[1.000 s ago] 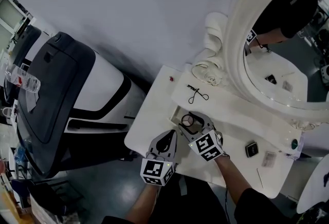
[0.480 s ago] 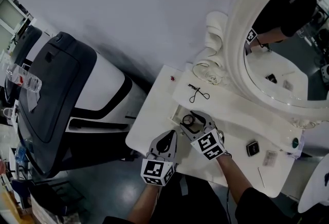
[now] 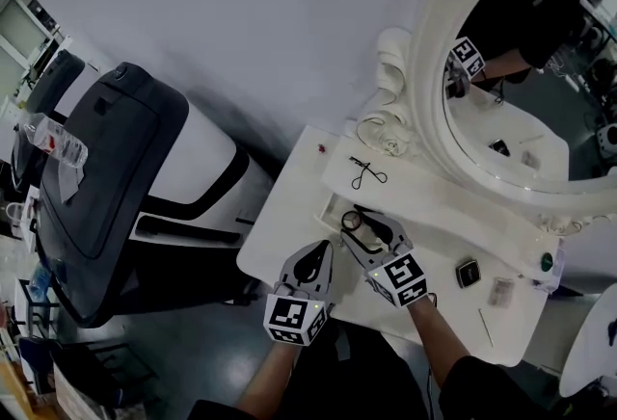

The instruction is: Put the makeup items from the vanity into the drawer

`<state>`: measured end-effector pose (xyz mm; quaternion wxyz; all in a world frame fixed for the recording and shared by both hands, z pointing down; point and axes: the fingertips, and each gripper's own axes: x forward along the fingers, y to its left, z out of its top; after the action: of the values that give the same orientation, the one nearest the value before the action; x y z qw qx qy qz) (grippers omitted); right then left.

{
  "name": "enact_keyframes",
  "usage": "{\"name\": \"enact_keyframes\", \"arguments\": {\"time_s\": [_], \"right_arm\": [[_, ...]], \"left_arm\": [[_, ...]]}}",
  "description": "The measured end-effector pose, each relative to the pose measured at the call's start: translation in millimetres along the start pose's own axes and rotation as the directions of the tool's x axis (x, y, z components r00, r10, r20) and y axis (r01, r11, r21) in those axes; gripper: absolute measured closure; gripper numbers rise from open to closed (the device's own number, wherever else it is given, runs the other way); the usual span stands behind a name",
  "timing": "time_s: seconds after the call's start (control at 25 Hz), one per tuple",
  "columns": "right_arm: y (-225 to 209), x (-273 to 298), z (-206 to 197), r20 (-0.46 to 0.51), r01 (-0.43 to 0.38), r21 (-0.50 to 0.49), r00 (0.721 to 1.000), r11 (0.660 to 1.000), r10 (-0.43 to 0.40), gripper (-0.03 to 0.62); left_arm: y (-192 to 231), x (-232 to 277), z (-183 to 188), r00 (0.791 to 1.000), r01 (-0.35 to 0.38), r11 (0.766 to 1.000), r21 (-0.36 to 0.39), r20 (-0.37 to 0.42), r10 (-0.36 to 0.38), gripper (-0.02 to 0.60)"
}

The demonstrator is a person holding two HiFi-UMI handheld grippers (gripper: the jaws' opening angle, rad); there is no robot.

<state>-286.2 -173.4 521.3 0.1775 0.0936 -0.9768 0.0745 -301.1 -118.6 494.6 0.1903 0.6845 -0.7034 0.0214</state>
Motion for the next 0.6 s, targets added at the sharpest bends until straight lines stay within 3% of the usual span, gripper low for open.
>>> {"name": "enact_keyframes", "arguments": {"time_s": [0.12, 0.28, 0.6], "right_arm": [[6.6, -20.1, 14.9, 0.063, 0.027, 0.018, 0.998, 0.999, -0.028, 0.453], [15.4, -41.9, 28.5, 0.113, 0.053, 0.032, 0.992, 0.998, -0.056, 0.507], [41.6, -90.5, 54.8, 0.211, 0.074, 0.079, 0.973, 0.994, -0.09, 0.554]], "left_arm": [[-9.8, -8.5, 12.6, 1.0, 0.019, 1.0, 0.021, 0.023, -0.019, 0.568], [-21.4, -19.6, 24.4, 0.998, 0.037, 0.998, 0.044, 0.046, -0.039, 0.568], [-46.0, -50.0, 52.2, 0.992, 0.07, 0.994, 0.088, 0.101, -0.079, 0.568]]}}
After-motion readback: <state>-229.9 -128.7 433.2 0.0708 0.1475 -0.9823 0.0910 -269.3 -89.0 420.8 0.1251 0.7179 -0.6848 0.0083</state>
